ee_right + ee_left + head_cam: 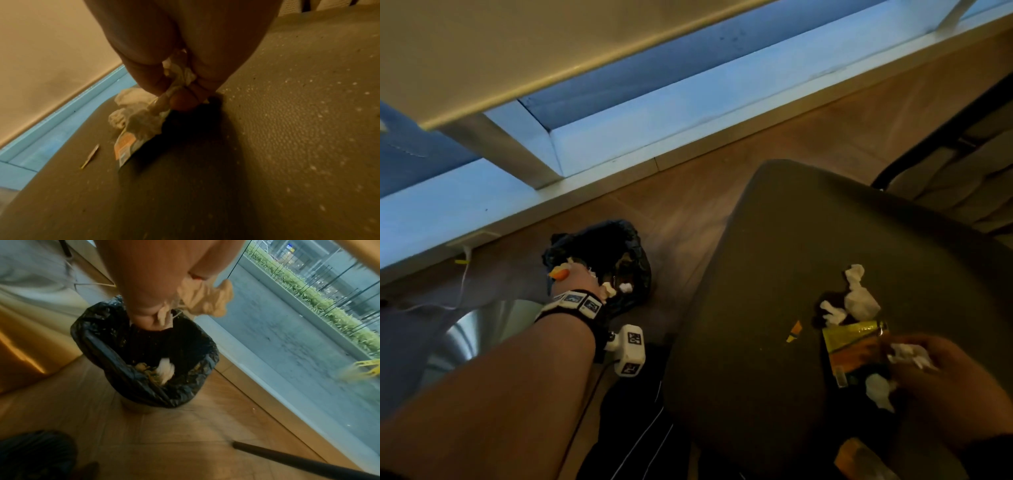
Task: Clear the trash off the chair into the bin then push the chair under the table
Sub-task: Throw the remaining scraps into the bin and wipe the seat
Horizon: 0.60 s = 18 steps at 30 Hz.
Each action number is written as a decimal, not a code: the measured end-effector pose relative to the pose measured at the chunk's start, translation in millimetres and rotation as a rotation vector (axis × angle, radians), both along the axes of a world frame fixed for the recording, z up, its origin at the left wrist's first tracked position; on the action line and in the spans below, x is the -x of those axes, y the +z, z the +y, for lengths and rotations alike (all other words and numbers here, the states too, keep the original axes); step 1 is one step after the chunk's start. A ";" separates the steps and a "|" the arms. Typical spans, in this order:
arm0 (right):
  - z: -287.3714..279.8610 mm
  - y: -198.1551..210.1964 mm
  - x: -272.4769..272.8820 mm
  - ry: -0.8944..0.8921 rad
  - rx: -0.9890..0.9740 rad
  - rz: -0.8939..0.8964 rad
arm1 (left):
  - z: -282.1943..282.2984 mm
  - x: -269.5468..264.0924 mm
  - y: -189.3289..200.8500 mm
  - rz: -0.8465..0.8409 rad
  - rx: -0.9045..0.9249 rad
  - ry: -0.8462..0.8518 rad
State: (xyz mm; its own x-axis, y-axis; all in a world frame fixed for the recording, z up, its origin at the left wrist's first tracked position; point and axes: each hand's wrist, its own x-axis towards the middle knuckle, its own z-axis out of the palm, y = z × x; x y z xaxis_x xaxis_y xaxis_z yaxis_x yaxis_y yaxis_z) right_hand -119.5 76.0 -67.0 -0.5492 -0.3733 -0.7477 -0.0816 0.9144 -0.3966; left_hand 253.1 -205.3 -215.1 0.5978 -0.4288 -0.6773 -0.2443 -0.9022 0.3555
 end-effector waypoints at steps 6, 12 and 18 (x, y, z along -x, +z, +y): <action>-6.5 -12.9 -12.1 0.133 -0.084 0.133 | -11.8 -30.0 -17.1 -0.006 0.000 -0.081; -13.0 -11.9 -25.5 0.113 -0.093 0.165 | -4.3 -16.7 -0.3 -0.103 -0.017 -0.057; -23.6 -15.3 -36.7 0.158 -0.171 0.195 | -5.4 68.5 44.1 -0.015 0.360 -0.330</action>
State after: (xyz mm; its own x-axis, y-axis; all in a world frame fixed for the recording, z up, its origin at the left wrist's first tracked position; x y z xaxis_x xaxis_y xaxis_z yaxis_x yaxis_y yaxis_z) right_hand -82.8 52.4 -82.3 -0.6340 -0.3433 -0.6929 -0.2875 0.9365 -0.2009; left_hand 184.6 -210.7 -170.9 0.3989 -0.8026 -0.4434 -0.5042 -0.5959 0.6251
